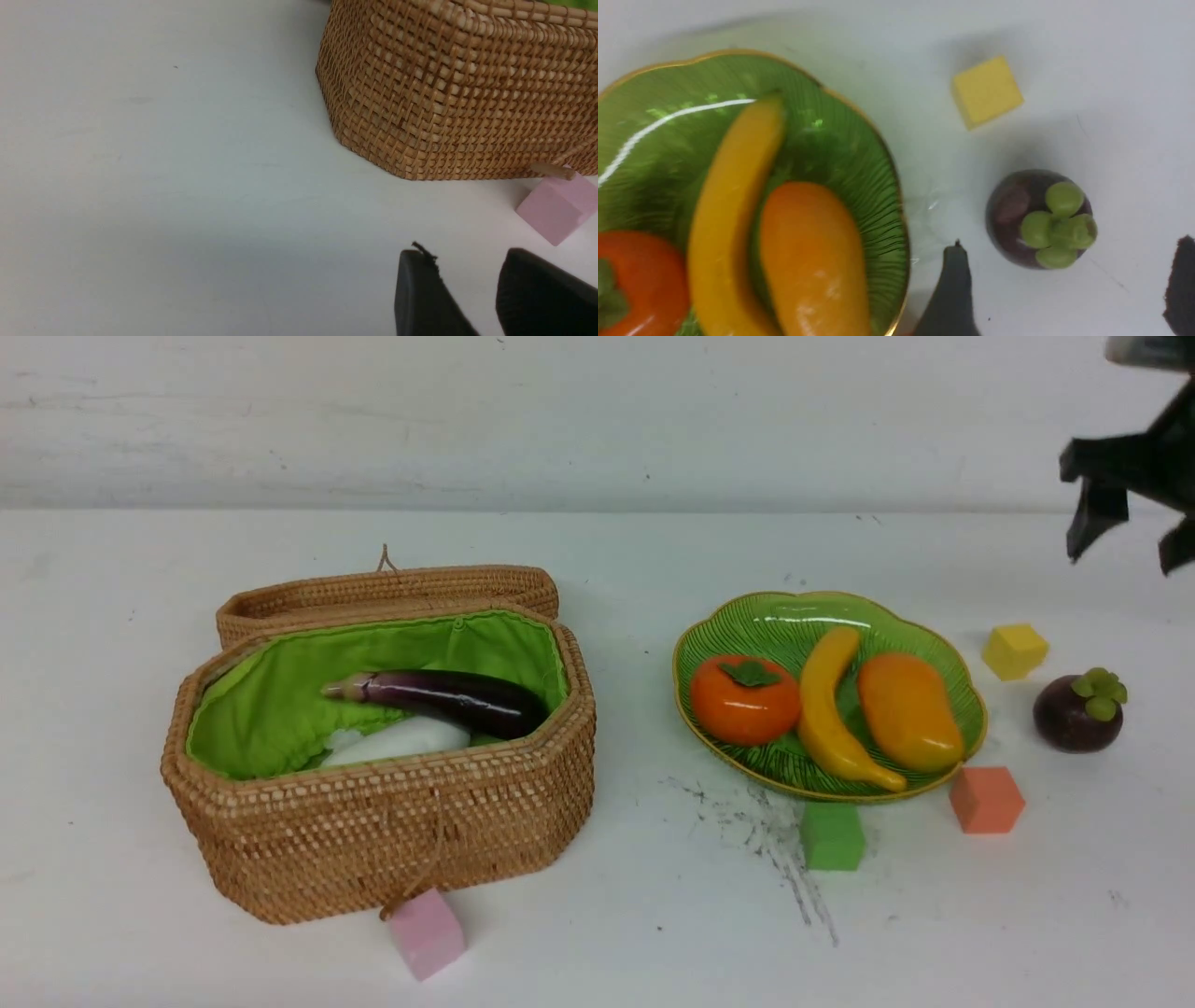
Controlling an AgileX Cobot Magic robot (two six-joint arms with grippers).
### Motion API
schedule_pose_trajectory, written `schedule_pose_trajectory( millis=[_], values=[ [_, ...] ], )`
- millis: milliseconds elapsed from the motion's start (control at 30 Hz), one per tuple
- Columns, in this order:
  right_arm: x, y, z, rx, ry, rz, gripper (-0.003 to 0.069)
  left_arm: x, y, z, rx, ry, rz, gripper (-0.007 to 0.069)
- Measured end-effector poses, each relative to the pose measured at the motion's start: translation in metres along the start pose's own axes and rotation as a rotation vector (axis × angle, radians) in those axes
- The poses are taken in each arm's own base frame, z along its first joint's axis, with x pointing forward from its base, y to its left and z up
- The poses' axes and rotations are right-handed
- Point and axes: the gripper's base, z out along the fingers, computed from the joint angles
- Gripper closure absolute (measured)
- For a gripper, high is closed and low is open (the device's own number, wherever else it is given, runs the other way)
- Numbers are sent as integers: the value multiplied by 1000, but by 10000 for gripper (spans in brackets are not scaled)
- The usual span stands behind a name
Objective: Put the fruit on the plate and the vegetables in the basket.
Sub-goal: Use the right arm to grab a mangosteen and put it into the right plate
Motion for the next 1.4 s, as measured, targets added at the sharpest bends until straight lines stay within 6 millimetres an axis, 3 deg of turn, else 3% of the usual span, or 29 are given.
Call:
schedule_pose_trajectory(
  millis=[33, 167, 233, 267, 300, 500, 633, 833, 1000, 1067, 1133, 1167, 1267, 1400],
  values=[
    [0, -1, 1, 1, 0, 3, 55, 0, 0, 0, 0, 0, 0, 386],
    [9, -16, 42, 15, 40, 38, -4, 0, 0, 0, 0, 0, 0, 386],
    [13, -18, 52, 18, 53, 43, -9, 0, 0, 0, 0, 0, 0, 386],
    [20, -21, 71, 23, 73, 49, -12, 0, 0, 0, 0, 0, 0, 386],
    [21, -22, 73, 23, 79, 49, -12, 0, 0, 0, 0, 0, 0, 386],
    [38, -29, 129, 37, 178, 62, -5, 0, 0, 0, 0, 0, 0, 386],
    [43, -31, 143, 40, 206, 60, 44, 0, 0, 0, 0, 0, 0, 386],
    [41, -30, 135, 16, 197, -5, 69, 0, 0, 0, 0, 0, 0, 386],
    [24, -16, 75, -29, 72, -82, 69, 0, 0, 0, 0, 0, 0, 386],
    [19, 8, 43, -89, -14, -157, 69, 0, 0, 0, 0, 0, 0, 386],
    [18, 32, 30, -147, -60, -225, 69, 0, 0, 0, 0, 0, 0, 386],
    [20, 54, 23, -198, -91, -272, 69, 0, 0, 0, 0, 0, 0, 386],
    [27, 90, 28, -294, -106, -323, 69, 0, 0, 0, 0, 0, 0, 386],
    [39, 125, 63, -336, -102, -416, 69, 0, 0, 0, 0, 0, 0, 386]
  ],
)
